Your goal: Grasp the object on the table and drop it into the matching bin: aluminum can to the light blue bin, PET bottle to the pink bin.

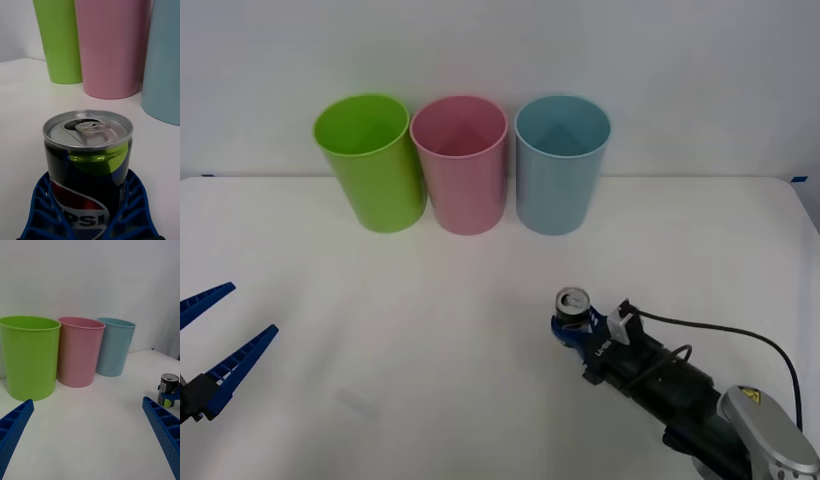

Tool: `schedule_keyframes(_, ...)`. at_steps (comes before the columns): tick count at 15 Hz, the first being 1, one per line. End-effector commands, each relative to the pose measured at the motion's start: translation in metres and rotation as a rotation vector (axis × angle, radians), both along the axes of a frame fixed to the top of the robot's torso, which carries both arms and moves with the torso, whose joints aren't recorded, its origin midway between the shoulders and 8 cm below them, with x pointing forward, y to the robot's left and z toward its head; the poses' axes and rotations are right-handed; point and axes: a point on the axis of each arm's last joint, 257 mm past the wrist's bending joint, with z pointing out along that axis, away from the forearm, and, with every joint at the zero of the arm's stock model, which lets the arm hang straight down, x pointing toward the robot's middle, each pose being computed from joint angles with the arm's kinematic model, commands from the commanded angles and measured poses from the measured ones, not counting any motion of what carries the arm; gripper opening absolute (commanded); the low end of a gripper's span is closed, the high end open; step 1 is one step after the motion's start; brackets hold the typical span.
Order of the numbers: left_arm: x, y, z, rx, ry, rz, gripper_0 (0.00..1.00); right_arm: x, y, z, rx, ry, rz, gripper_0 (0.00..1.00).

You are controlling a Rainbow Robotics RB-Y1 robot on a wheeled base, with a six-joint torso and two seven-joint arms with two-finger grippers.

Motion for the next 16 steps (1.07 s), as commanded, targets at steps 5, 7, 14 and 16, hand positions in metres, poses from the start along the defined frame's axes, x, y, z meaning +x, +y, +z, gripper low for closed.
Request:
schedule_keyframes(5, 0.000, 0.000, 0.000, 0.000, 0.000, 0.000, 1.00, 0.005, -0.013, 0.044, 0.038, -0.070, -0.019, 0.00)
schedule_keyframes(7, 0.000, 0.000, 0.000, 0.000, 0.000, 0.000, 1.00, 0.004, -0.023, 0.065, 0.054, -0.090, -0.044, 0.00)
schedule_keyframes(14, 0.000, 0.000, 0.000, 0.000, 0.000, 0.000, 1.00, -0.018, -0.044, 0.150, 0.174, -0.099, -0.047, 0.00)
schedule_keyframes(16, 0.000, 0.000, 0.000, 0.000, 0.000, 0.000, 1.00, -0.023, -0.047, 0.173, 0.202, -0.101, -0.037, 0.00)
